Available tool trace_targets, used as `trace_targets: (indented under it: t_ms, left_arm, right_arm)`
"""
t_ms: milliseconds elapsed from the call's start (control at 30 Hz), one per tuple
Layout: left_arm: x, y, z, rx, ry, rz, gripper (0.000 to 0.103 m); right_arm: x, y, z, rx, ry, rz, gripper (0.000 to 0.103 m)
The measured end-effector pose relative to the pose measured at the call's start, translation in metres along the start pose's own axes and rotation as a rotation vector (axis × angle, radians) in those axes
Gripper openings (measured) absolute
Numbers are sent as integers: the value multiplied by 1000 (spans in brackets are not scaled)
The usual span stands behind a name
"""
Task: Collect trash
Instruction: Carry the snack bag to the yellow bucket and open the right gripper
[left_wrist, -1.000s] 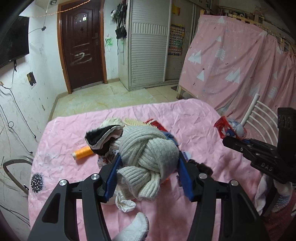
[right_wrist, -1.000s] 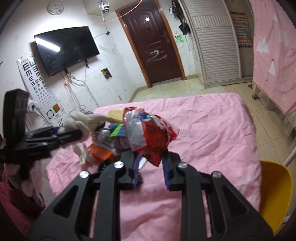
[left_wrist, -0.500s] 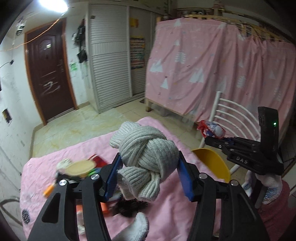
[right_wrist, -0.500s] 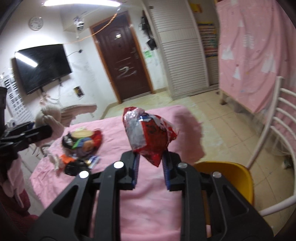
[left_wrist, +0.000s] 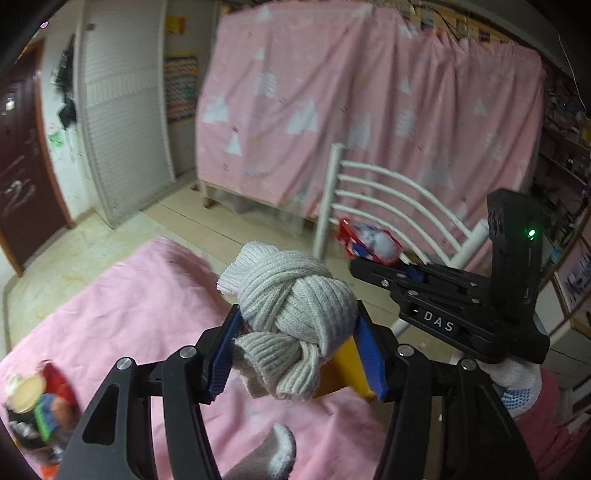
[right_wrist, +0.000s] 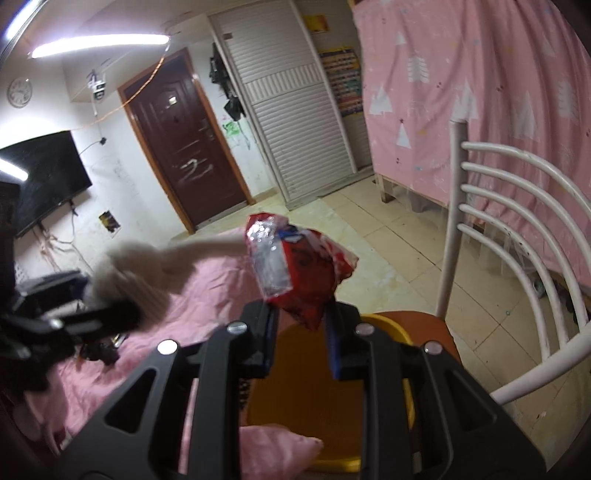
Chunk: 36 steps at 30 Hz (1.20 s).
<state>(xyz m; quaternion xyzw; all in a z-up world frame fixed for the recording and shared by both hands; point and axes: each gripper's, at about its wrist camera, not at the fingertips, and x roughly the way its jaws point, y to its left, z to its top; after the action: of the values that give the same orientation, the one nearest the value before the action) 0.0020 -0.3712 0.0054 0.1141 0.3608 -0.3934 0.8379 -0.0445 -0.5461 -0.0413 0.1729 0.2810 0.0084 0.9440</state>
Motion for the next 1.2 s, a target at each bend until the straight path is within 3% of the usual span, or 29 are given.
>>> trace_targets:
  t_ms: [100,167,300,400,467,500,767,967,1200]
  left_arm:
    - [21,-7,3,7,37,-27,55]
    - [27,-10,4,5,46,-18,67]
    - [22,-7,2,-2,34,-2,70]
    - [11,-2,1,-25,13,5,71]
    - [-4,5,-2,-51,-9,13,72]
    - [-11,10,-3,-62,-18,18,73]
    - [-65,50,-26,-162,-80,137,77]
    - [-104,81,-42,-199,-113,223,77]
    - [-146,121,-69,-251,-141,345,78]
  right_arm:
    - [1,-9,0,23,-1,-2,21]
    - [3,-15,0,32,2,-3,21]
    - [11,-18,-2,37,20,0,22]
    - [20,-16,-5,35,41,-6,37]
    - [23,-12,-8,27,51,-19,64]
    - [25,-12,-8,23,51,-25,66]
    - [29,8,-10,-11,66,-15,67]
    - [32,54,-8,-79,73,36,73]
    - [45,103,-11,-134,108,103,74]
